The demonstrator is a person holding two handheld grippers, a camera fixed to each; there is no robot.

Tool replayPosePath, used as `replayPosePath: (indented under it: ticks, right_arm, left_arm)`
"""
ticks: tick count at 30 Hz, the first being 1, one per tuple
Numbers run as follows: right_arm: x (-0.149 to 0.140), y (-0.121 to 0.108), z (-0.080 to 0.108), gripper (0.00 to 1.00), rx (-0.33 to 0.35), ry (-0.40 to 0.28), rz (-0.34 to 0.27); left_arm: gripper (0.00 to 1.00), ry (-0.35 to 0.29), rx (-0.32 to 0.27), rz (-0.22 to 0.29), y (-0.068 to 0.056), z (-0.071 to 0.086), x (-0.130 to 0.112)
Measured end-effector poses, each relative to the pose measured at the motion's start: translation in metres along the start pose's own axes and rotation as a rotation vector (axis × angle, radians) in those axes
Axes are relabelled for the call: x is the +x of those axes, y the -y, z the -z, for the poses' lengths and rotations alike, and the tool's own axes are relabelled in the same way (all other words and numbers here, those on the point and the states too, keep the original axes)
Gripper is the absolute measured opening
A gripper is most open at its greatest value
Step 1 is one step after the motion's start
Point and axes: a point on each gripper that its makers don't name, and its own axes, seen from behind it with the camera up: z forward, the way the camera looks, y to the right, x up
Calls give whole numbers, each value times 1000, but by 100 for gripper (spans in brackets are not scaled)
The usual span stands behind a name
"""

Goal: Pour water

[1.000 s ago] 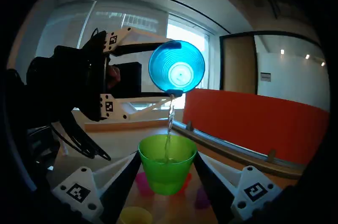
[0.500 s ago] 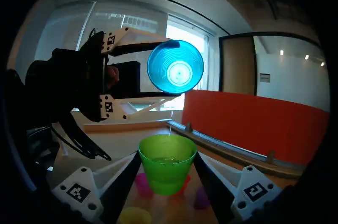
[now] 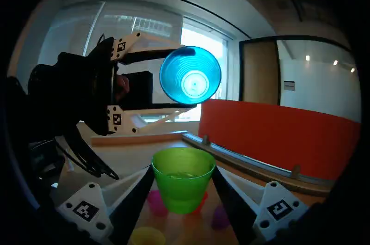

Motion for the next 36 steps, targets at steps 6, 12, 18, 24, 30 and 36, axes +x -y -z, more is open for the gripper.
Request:
replayPosePath:
  ticks: [6,12,18,24,30,36]
  right_arm:
    - [1,-1,0,90,-4,-5,-1]
    - [1,-2,2,90,-7,-7,4]
    - [3,-3,2,91,-10,-11,8]
    - [5,-3,2,91,-11,-15,11]
    - [6,-2,2,90,-13,-16,16]
    - [9,-2,3,91,-16,-21,18]
  left_arm:
    - [86,14,-4,93,-5,0,-5]
    - [86,34,-4,246,-9,1,-13]
    - [86,60,-6,386,-10,2,-26]
    - [86,82,-5,530,-12,5,-35]
    - [86,89,-16,700,-16,7,-39]
    - [86,101,-21,845,-17,5,-47]
